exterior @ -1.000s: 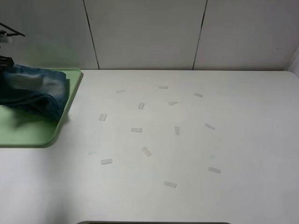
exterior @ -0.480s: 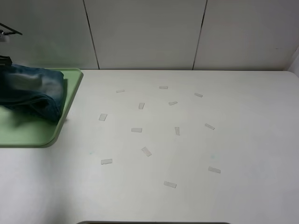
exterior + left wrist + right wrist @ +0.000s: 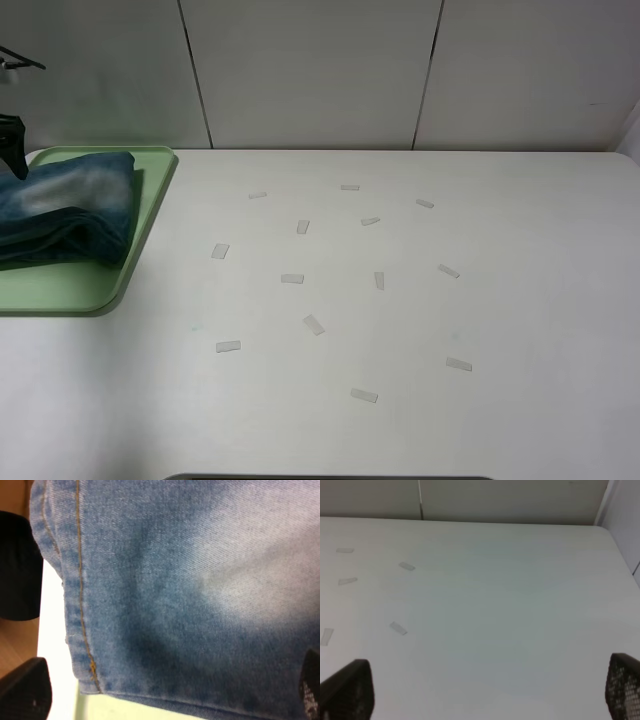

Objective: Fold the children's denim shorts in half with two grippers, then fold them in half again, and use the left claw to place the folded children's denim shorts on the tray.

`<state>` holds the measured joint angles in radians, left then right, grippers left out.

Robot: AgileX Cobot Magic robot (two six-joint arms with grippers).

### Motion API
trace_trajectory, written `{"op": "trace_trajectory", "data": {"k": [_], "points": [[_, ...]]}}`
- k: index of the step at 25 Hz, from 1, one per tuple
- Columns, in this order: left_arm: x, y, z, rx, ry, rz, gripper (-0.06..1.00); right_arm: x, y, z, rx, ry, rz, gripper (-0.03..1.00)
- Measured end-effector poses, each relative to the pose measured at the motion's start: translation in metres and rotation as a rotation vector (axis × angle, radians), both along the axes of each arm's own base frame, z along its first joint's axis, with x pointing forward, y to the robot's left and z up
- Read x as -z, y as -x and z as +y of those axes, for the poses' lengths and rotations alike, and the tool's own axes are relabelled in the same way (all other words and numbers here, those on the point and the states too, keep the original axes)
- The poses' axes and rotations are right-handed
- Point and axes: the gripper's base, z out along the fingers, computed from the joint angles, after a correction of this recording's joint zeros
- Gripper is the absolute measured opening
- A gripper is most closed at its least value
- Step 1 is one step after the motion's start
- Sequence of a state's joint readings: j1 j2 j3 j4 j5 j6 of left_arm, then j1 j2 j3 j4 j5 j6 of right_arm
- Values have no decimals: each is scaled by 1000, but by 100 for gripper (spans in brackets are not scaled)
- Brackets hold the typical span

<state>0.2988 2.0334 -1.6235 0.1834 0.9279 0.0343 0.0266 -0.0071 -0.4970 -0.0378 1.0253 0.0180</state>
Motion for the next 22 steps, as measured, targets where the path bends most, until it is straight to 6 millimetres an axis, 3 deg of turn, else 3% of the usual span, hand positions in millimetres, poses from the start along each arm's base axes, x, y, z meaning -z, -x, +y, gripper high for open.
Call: {"op": "trace_trajectory", "data": {"k": [5, 9, 17, 22], "points": [[-33, 5, -4, -13, 15, -67, 99, 0, 0, 0, 0, 0, 0, 70], [-69, 20, -14, -22, 39, -106, 99, 0, 0, 0, 0, 0, 0, 70], [-114, 43, -56, 64, 44, -119, 99, 0, 0, 0, 0, 0, 0, 70], [-144, 69, -72, 92, 34, -162, 99, 0, 0, 0, 0, 0, 0, 70]]}}
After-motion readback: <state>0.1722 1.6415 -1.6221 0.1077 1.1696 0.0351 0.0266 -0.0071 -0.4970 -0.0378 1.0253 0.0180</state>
